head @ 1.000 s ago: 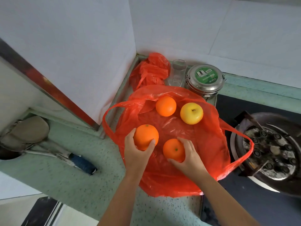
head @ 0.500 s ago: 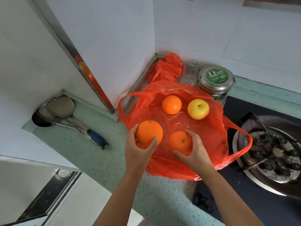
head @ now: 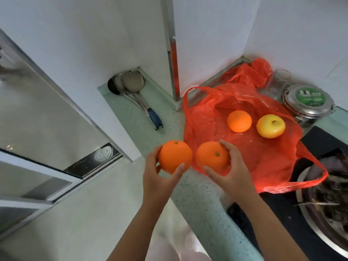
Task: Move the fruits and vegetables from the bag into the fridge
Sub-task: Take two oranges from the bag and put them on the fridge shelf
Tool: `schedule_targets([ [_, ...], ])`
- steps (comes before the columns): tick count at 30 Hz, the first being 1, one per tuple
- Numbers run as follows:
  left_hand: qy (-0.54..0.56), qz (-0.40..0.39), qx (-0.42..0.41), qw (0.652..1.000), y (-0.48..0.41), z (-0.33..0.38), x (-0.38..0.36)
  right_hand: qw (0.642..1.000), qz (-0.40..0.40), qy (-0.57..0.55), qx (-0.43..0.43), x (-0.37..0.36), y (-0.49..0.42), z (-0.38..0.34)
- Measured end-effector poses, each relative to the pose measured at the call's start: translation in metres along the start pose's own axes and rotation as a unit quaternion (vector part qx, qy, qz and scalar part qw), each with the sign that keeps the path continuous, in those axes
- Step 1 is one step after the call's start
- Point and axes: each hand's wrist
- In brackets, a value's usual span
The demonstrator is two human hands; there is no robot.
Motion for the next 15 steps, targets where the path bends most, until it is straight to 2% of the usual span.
schedule_targets([
  [8, -0.004, 0.079, 0.012, 0.997, 0.042, -0.003, 0.041, 0.994, -0.097, -0.009, 0.056, -0.034, 0.010, -0.018],
  [15, -0.024, 0.149, 0.039, 0.988, 0.111, -0.006, 0.089, 0.979, -0.165, 0.009, 0.119, -0.073, 0.059, -0.032],
])
Point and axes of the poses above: each hand's wrist, its own y-axis away from the middle knuckle, its own x-axis out of the back of the hand, z = x × y, and after that the axes turned 7 degrees about -x, right-handed
